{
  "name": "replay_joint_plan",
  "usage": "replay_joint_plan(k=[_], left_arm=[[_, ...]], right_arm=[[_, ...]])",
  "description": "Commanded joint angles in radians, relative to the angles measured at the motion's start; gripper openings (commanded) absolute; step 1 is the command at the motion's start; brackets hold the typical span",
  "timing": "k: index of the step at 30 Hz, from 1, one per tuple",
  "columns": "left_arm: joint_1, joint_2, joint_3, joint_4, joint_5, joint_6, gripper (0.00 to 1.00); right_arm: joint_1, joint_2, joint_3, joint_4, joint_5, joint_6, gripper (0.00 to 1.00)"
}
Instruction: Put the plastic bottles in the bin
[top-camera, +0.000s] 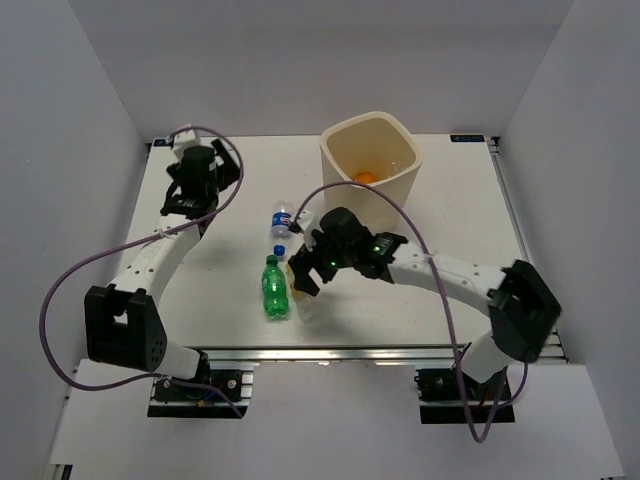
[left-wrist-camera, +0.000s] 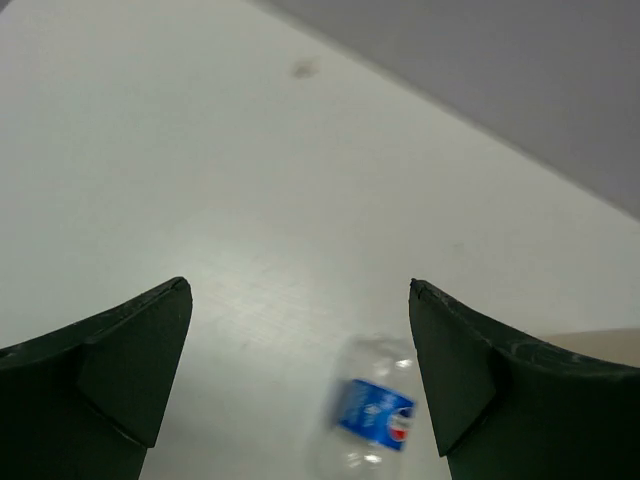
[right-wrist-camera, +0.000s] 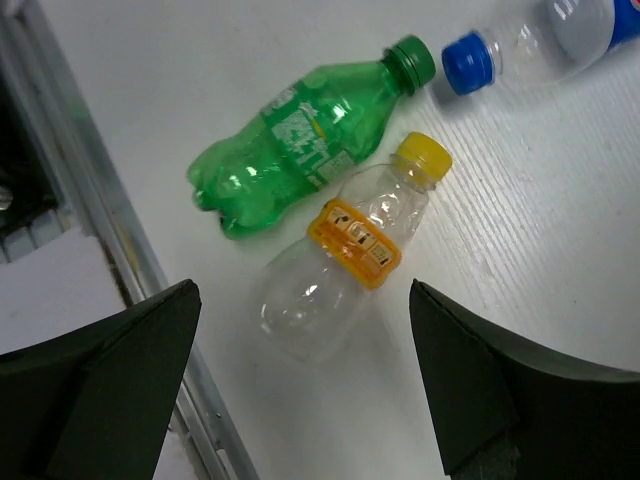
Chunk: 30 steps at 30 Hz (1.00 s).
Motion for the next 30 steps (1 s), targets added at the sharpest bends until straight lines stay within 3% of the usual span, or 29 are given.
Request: replay_joint_plan(k=[1,6,11,15,18,20,27,30], left_arm=[[0.063,-0.05,-0.142,-0.048,-0.02,-0.146,0.98],[0.079,-0.054,-0.188,-0.094,-0.046,-0.168,0.98],[0.079,-0.086,-0.216,-0.08,-0.06,-0.166,0.98],[0.079,-0.099,-0.234,-0.039,-0.002,-0.163,0.98],[0.08,-0.097,-0.227,-0.046,0.034,-0.175,0.98],[0.079,-0.1,-0.234,-0.051,0.043,-0.183,0.98],[0.079,-0.119,-0.234,-0.076,0.104,-0.218,0.98],[0.079,-0.145,-0.256,-0.079,0.118,-0.218,0.98]], right_arm=[[0.019,0.17,0.159,-0.067,0.141,0.055,0.89],[0.036,0.321,0.205,-0.113,0.218,0.117,0.89],[0.041,0.367,0.162,-0.104,0.298,0.219,0.85],[0.041,0.351,0.15,-0.102,0.295,0.242,0.73],[0.041,0.299,0.158,-0.095,0.293,0.231,0.5],[0.041,0.257,0.165,-0.082,0.31,0.214,0.45],[0.038,0.091,0.295,-0.039,0.246,0.127,0.46],[0.006,0.052,0.406,-0.04,0.33,0.087,0.46]])
